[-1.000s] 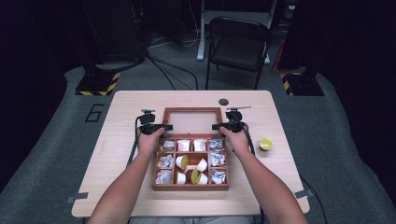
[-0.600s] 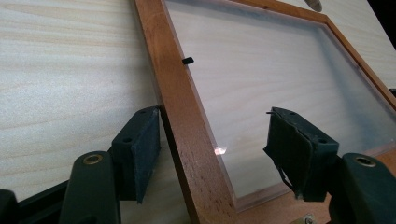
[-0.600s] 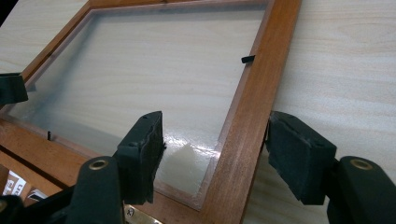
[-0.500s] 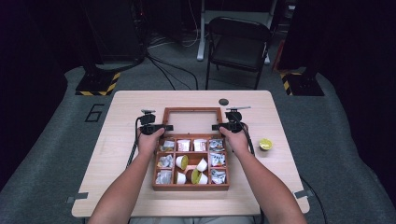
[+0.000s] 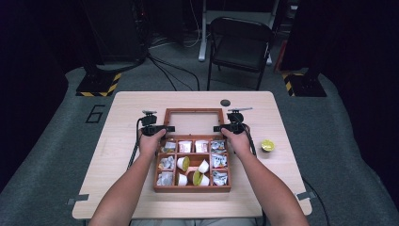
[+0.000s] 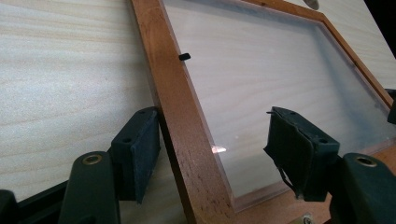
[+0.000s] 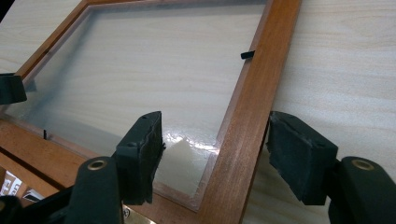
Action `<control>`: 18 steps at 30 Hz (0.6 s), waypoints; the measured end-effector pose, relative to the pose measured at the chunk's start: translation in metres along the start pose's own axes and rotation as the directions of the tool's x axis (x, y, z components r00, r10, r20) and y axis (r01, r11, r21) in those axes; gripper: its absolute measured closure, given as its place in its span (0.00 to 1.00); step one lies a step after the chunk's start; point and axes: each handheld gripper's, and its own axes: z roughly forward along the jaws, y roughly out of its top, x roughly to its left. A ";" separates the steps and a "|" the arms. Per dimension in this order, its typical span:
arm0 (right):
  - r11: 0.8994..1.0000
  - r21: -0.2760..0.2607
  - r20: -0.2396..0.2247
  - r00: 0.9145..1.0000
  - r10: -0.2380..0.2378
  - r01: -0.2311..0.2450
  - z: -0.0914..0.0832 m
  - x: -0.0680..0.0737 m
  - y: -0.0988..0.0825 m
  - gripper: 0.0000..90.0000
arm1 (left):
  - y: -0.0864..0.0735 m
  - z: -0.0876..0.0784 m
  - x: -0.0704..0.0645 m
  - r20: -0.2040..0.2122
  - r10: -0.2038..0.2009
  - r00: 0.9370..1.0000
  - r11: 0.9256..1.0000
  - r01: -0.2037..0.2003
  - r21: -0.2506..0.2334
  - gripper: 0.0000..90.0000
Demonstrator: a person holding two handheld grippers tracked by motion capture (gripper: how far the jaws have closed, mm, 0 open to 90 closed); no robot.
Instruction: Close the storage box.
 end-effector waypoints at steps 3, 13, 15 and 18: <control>1.000 0.000 -0.004 1.000 0.009 -0.009 0.001 -0.001 0.000 0.39 | 0.000 0.000 0.000 0.002 -0.001 1.000 1.000 0.001 0.002 0.39; 1.000 0.003 -0.007 1.000 0.019 -0.019 0.002 -0.002 0.000 0.39 | 0.000 -0.001 0.000 0.001 -0.006 1.000 1.000 0.006 0.001 0.40; 1.000 0.004 -0.008 1.000 0.020 -0.020 0.002 -0.002 0.000 0.39 | 0.000 -0.001 0.000 0.002 -0.005 1.000 1.000 0.005 0.002 0.40; 1.000 0.005 -0.011 1.000 0.024 -0.024 0.002 -0.003 0.000 0.39 | 0.000 -0.001 0.000 0.003 -0.005 1.000 1.000 0.005 0.002 0.40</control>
